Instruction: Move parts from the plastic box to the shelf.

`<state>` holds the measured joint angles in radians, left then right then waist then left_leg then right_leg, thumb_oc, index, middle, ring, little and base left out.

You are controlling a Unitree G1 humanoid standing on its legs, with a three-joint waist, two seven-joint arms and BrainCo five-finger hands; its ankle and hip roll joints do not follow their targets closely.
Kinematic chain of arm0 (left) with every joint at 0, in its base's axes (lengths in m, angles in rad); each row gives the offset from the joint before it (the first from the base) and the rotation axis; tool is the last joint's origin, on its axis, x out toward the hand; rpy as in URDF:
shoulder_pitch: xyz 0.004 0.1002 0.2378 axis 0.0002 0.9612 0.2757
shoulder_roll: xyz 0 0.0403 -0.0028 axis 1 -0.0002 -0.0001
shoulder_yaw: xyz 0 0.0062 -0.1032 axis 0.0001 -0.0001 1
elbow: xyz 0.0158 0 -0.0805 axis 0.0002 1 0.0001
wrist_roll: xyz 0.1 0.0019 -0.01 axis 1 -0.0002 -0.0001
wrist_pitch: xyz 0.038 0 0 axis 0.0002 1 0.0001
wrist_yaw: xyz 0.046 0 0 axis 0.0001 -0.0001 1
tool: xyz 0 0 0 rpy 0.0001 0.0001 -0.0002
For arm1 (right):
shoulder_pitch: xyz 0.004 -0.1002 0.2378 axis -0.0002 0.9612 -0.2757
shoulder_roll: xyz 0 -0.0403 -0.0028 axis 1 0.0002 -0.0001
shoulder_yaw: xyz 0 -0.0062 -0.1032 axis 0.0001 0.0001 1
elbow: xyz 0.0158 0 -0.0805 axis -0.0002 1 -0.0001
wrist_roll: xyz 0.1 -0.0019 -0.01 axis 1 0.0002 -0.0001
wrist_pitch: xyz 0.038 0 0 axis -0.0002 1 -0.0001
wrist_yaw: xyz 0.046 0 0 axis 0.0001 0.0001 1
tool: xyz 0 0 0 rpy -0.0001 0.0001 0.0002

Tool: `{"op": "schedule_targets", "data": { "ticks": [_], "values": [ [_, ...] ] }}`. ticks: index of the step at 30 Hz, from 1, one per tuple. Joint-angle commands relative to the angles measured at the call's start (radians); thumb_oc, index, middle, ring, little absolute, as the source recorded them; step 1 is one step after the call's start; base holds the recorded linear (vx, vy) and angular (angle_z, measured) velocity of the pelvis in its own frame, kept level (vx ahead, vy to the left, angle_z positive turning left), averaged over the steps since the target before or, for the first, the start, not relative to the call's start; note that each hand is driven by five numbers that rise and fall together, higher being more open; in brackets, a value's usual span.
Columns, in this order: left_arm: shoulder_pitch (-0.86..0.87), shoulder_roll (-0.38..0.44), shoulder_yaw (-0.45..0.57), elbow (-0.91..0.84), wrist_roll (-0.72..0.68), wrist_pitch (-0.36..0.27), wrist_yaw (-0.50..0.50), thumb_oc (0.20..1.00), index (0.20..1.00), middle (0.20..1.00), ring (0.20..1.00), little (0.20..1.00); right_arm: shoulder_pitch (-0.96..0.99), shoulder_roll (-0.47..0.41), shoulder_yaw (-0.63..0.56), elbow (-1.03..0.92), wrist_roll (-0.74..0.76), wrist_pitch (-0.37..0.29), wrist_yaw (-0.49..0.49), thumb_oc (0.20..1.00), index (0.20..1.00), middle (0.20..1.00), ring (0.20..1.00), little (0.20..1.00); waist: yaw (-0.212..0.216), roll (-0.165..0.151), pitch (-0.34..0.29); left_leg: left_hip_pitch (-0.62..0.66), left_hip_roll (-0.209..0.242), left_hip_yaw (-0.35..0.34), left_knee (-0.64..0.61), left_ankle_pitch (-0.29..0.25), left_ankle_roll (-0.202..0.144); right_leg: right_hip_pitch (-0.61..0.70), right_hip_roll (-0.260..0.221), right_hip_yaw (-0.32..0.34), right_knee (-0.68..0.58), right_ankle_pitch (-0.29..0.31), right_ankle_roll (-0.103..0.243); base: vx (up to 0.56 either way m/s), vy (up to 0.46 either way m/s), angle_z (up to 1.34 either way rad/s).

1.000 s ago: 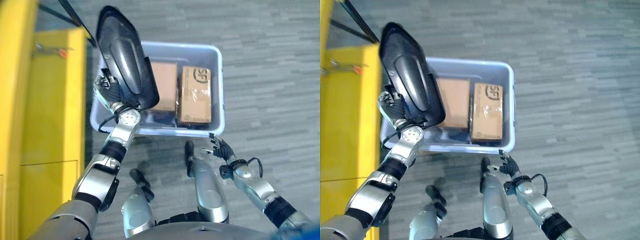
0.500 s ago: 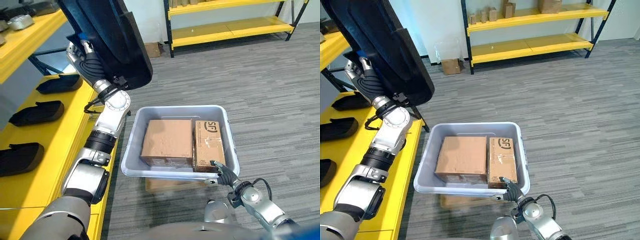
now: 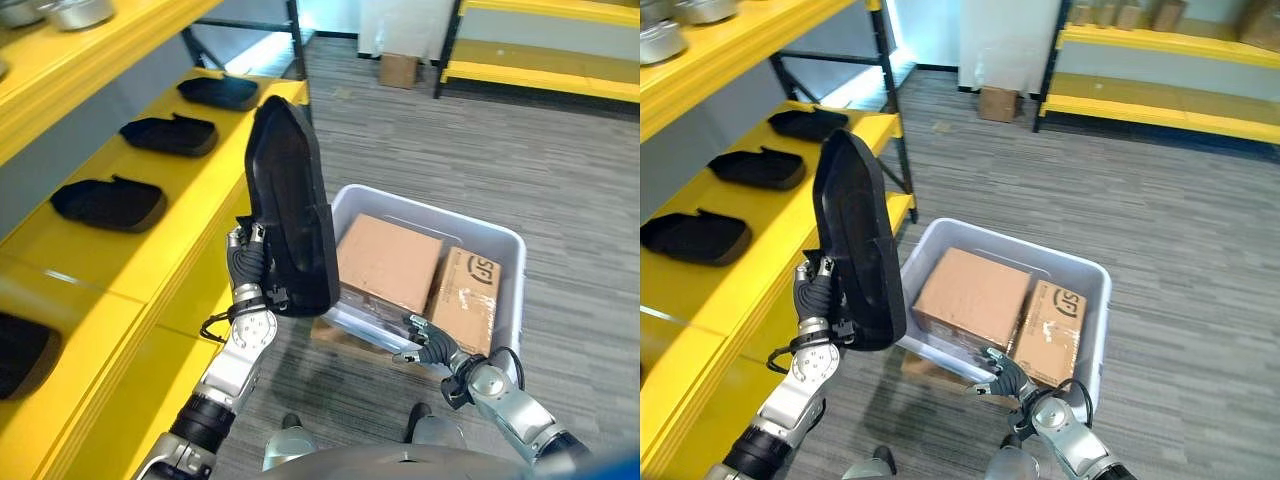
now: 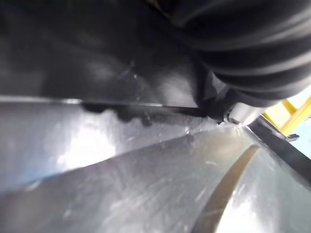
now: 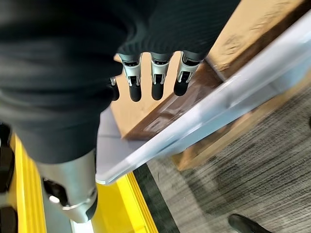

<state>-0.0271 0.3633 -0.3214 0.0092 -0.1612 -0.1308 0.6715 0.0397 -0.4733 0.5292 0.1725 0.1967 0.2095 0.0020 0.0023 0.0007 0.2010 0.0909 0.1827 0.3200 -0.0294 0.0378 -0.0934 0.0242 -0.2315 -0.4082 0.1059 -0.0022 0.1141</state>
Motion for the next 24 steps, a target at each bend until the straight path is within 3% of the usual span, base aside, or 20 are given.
{"op": "schedule_targets", "data": {
  "ticks": [1,4,8,10,11,13,14,17,18,21,24],
  "values": [
    [-0.057,0.058,0.009,-0.103,0.088,-0.111,-0.104,0.2,0.2,0.2,0.2,0.2,-0.028,0.01,-0.005,-0.062,0.045,-0.024,-0.034,1.0,1.0,1.0,1.0,1.0,-0.004,-0.03,-0.003,-0.02,0.018,0.004,-0.014,0.016,-0.011,0.135,0.005,-0.035,-0.007,-0.086,0.007,0.0,0.215,0.24],
    [-0.023,0.09,0.014,-0.107,0.155,-0.159,-0.123,0.2,0.2,0.2,0.2,0.2,-0.024,0.018,-0.016,-0.057,0.052,-0.025,-0.067,1.0,1.0,1.0,1.0,1.0,0.014,-0.03,-0.009,-0.006,-0.006,0.026,-0.033,0.011,0.006,0.146,-0.026,-0.066,-0.007,-0.059,0.036,-0.01,0.243,0.25],
    [-0.014,0.118,0.01,-0.096,0.158,-0.18,-0.155,0.2,0.2,0.2,0.2,0.2,-0.02,0.051,-0.022,-0.025,0.082,-0.053,-0.117,1.0,1.0,1.0,1.0,1.0,0.03,-0.033,-0.013,0.012,-0.067,0.056,-0.052,-0.018,0.046,0.123,-0.083,-0.098,0.023,0.052,0.076,-0.05,0.22,0.14],
    [-0.007,0.128,0.013,-0.098,0.161,-0.182,-0.157,0.2,0.2,0.2,0.2,0.2,-0.024,0.067,-0.028,-0.01,0.082,-0.066,-0.12,1.0,1.0,1.0,1.0,1.0,0.031,-0.032,-0.01,0.015,-0.08,0.061,-0.057,-0.032,0.06,0.094,-0.086,-0.097,0.052,0.078,0.089,-0.07,0.114,0.03],
    [-0.011,0.133,0.011,-0.095,0.166,-0.178,-0.157,0.2,0.2,0.2,0.2,0.2,-0.025,0.073,-0.033,-0.005,0.09,-0.071,-0.116,1.0,1.0,1.0,1.0,1.0,0.023,-0.03,-0.011,0.009,-0.085,0.051,-0.058,-0.037,0.067,0.079,-0.068,-0.072,0.065,0.066,0.088,-0.07,0.031,0.0],
    [-0.034,0.139,-0.003,-0.073,0.155,-0.169,-0.174,0.2,0.2,0.2,0.2,0.2,-0.017,0.073,-0.042,-0.006,0.115,-0.096,-0.117,1.0,1.0,1.0,1.0,1.0,-0.006,-0.033,-0.017,-0.011,-0.1,0.008,-0.058,-0.044,0.077,0.05,0.02,0.011,0.059,0.005,0.068,-0.07,-0.029,0.14],
    [-0.043,0.136,-0.014,-0.065,0.154,-0.164,-0.184,0.2,0.2,0.2,0.2,0.2,-0.004,0.067,-0.053,-0.02,0.126,-0.105,-0.121,1.0,1.0,1.0,1.0,1.0,-0.019,-0.037,-0.023,-0.02,-0.113,-0.017,-0.058,-0.046,0.078,0.049,0.075,0.051,0.043,-0.035,0.043,-0.13,-0.062,0.6],
    [-0.029,0.122,-0.031,-0.057,0.14,-0.15,-0.195,0.2,0.2,0.2,0.2,0.2,0.024,0.047,-0.079,-0.047,0.164,-0.11,-0.124,1.0,1.0,1.0,1.0,1.0,-0.041,-0.039,-0.027,-0.05,-0.127,-0.044,-0.058,-0.016,0.081,0.019,0.188,0.13,0.068,-0.08,-0.024,-0.16,-0.076,0.82],
    [-0.008,0.119,-0.051,-0.051,0.121,-0.142,-0.197,0.2,0.2,0.2,0.2,0.2,0.054,0.022,-0.106,-0.075,0.185,-0.12,-0.114,1.0,1.0,1.0,1.0,1.0,-0.054,-0.047,-0.019,-0.088,-0.157,-0.106,-0.054,0.014,0.058,0.054,0.242,0.198,-0.038,-0.078,-0.061,-0.18,-0.148,0.88],
    [-0.007,0.106,-0.051,-0.022,0.102,-0.171,-0.227,0.2,0.2,0.2,0.2,0.2,0.029,0.012,-0.105,-0.049,0.189,-0.178,-0.11,1.0,1.0,1.0,1.0,1.0,-0.039,-0.033,0.005,-0.14,-0.153,-0.162,-0.049,0.045,0.048,0.055,0.23,0.222,-0.122,-0.028,-0.064,-0.34,-0.188,0.54],
    [0.003,0.101,-0.055,-0.025,0.108,-0.165,-0.219,0.2,0.2,0.2,0.2,0.2,0.03,0.01,-0.105,-0.045,0.168,-0.193,-0.09,1.0,1.0,1.0,1.0,1.0,-0.039,-0.021,0.017,-0.161,-0.145,-0.145,-0.048,0.063,0.034,0.07,0.222,0.203,-0.156,-0.015,-0.064,-0.17,-0.059,0.23]
  ]
}}
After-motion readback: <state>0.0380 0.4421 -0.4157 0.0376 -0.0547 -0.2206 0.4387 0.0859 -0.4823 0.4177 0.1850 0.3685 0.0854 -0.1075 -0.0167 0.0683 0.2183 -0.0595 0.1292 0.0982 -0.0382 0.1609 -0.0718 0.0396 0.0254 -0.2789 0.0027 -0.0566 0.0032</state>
